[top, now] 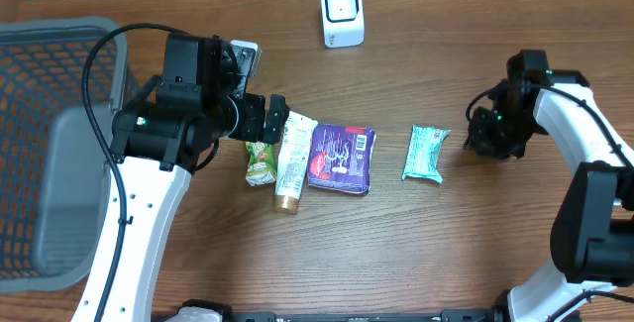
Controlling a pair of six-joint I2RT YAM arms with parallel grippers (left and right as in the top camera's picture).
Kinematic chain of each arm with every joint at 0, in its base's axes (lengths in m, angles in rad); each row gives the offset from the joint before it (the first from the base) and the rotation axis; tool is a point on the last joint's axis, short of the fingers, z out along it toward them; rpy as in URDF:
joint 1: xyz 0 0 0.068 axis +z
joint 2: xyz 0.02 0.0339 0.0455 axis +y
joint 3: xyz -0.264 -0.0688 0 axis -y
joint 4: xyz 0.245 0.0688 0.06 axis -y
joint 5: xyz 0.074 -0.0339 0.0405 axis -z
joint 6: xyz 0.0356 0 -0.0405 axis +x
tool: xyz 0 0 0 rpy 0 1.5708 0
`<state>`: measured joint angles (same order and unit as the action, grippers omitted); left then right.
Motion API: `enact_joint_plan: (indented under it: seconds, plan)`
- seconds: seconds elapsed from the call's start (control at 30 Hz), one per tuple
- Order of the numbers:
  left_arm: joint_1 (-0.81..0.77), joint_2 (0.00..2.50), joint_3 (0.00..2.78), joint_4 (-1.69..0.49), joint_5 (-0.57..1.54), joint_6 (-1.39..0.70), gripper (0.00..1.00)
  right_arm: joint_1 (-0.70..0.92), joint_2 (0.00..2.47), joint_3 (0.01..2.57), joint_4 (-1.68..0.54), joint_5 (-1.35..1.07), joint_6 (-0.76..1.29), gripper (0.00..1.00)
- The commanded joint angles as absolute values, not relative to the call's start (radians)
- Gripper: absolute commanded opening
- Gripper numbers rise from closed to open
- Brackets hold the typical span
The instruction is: Scan the item barcode
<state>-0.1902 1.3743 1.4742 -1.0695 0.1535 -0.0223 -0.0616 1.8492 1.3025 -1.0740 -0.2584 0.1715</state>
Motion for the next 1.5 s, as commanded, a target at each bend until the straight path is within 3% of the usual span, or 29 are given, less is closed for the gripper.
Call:
enact_joint_plan:
  seconds: [0.0, 0.27, 0.6, 0.8, 0.9, 1.03, 1.2, 1.27, 1.37, 1.47]
  plan:
    - [-0.190, 1.353, 1.493, -1.069, 0.154, -0.007, 1.00, -0.002, 1.852, 1.321, -1.067, -0.400, 0.146, 0.04]
    - [-0.190, 1.353, 1.493, -1.069, 0.154, -0.007, 0.99, 0.186, 1.853, 1.256, -0.933, -0.231, 0.320, 0.04]
    - [-0.190, 1.353, 1.493, -1.069, 0.154, -0.007, 1.00, 0.213, 1.856, 1.135, -0.890, 0.074, 0.375, 0.04]
    - [-0.190, 1.353, 1.493, -1.069, 0.154, -0.007, 1.00, 0.213, 1.856, 1.139, -0.830, 0.253, 0.111, 0.08]
    - [-0.190, 1.353, 1.493, -1.069, 0.154, -0.007, 1.00, 0.212, 1.852, 1.183, -0.842, 0.314, 0.097, 0.04]
    - [-0.190, 1.353, 1.493, -1.069, 0.154, -0.007, 1.00, 0.195, 1.815, 1.338, -0.949, 0.162, 0.125, 0.04]
    - [-0.190, 1.353, 1.493, -1.069, 0.154, -0.007, 1.00, 0.123, 1.714, 1.420, -1.106, 0.045, 0.532, 0.04]
    - [-0.190, 1.353, 1.493, -1.069, 0.154, -0.007, 1.00, 0.098, 1.712, 1.411, -1.150, -0.010, 0.590, 0.04]
    - [-0.190, 1.353, 1.493, -1.069, 0.154, -0.007, 1.00, 0.074, 1.712, 1.338, -1.154, -0.095, 0.594, 0.04]
    - [-0.190, 1.353, 1.493, -1.069, 0.154, -0.007, 1.00, 0.075, 1.712, 1.214, -1.059, -0.270, 0.456, 0.06]
